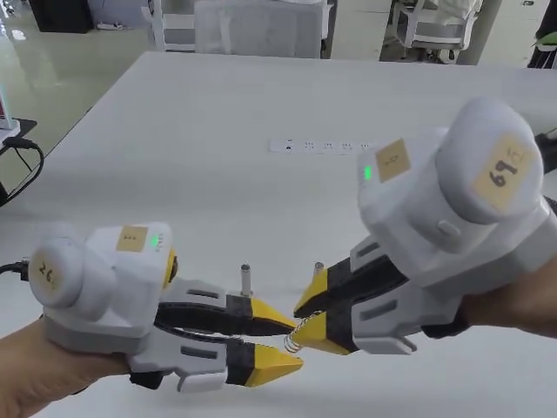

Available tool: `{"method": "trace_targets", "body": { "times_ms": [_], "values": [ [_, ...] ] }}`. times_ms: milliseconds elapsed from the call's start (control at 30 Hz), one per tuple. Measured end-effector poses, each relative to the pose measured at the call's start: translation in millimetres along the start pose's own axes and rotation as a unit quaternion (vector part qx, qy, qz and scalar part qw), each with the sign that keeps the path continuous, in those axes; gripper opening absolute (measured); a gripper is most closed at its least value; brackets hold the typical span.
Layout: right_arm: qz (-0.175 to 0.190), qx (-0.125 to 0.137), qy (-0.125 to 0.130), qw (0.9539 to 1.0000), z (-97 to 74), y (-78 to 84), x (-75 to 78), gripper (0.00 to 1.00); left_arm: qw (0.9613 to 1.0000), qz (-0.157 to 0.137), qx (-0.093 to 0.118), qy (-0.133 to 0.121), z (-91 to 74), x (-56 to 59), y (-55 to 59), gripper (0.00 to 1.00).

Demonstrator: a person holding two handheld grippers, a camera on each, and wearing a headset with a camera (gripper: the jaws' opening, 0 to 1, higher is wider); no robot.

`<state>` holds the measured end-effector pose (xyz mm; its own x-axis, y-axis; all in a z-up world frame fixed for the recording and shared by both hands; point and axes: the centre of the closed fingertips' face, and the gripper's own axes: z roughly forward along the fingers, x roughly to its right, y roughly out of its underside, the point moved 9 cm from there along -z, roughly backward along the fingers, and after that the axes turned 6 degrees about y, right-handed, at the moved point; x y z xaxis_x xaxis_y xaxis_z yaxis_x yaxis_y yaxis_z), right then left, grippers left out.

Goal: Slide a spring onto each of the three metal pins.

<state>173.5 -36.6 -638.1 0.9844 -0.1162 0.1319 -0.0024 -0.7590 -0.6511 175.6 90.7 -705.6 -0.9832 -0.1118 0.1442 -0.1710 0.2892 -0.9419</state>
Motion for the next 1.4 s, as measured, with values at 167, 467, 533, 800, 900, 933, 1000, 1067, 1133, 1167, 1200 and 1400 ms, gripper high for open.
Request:
{"method": "trace_targets", "body": {
  "times_ms": [167, 467, 533, 800, 900, 933, 1000, 1067, 1133, 1167, 1200, 1400],
  "values": [
    [0.005, -0.009, 0.008, 0.9999, -6.0, 5.8, 6.2, 0.08, 0.9998, -0.009, 0.005, -0.014, -10.3, -1.5, 3.8, 0.14],
    [0.011, -0.034, 0.022, 0.9991, -16.7, 16.9, 20.1, 0.08, 0.9989, -0.023, 0.009, -0.039, -22.9, -1.1, 12.4, 0.16],
    [0.014, -0.038, 0.026, 0.9988, -20.5, 19.8, 25.3, 0.08, 0.9986, -0.025, 0.012, -0.044, -24.4, -0.6, 14.1, 0.17],
    [0.021, -0.069, 0.050, 0.9961, -34.2, 33.9, 48.6, 0.08, 0.9975, -0.034, 0.016, -0.061, -30.7, 0.3, 20.1, 0.19],
    [0.026, -0.077, 0.059, 0.9949, -38.8, 39.7, 59.7, 0.08, 0.9970, -0.035, 0.017, -0.067, -33.9, 0.2, 21.4, 0.19],
    [0.029, -0.081, 0.060, 0.9944, -40.7, 41.7, 63.5, 0.08, 0.9968, -0.035, 0.017, -0.069, -35.3, -0.3, 22.2, 0.19],
    [0.032, -0.086, 0.065, 0.9937, -43.2, 44.8, 69.4, 0.08, 0.9966, -0.037, 0.017, -0.072, -36.1, -0.1, 23.1, 0.19],
    [0.037, -0.095, 0.071, 0.9923, -46.4, 49.8, 78.9, 0.08, 0.9964, -0.037, 0.014, -0.074, -36.6, 0.6, 24.3, 0.19],
    [0.044, -0.097, 0.074, 0.9916, -48.9, 52.8, 86.2, 0.08, 0.9963, -0.038, 0.014, -0.075, -36.6, 1.0, 25.4, 0.19],
    [0.048, -0.099, 0.075, 0.9911, -49.7, 54.2, 89.3, 0.08, 0.9963, -0.038, 0.014, -0.076, -36.5, 1.0, 25.8, 0.20],
    [0.050, -0.101, 0.078, 0.9905, -50.4, 55.9, 93.3, 0.08, 0.9962, -0.038, 0.014, -0.077, -36.5, 1.1, 26.1, 0.20],
    [0.057, -0.121, 0.091, 0.9868, -53.7, 64.4, 113.1, 0.08, 0.9958, -0.039, 0.015, -0.082, -36.4, 0.9, 27.3, 0.20]
  ]
}}
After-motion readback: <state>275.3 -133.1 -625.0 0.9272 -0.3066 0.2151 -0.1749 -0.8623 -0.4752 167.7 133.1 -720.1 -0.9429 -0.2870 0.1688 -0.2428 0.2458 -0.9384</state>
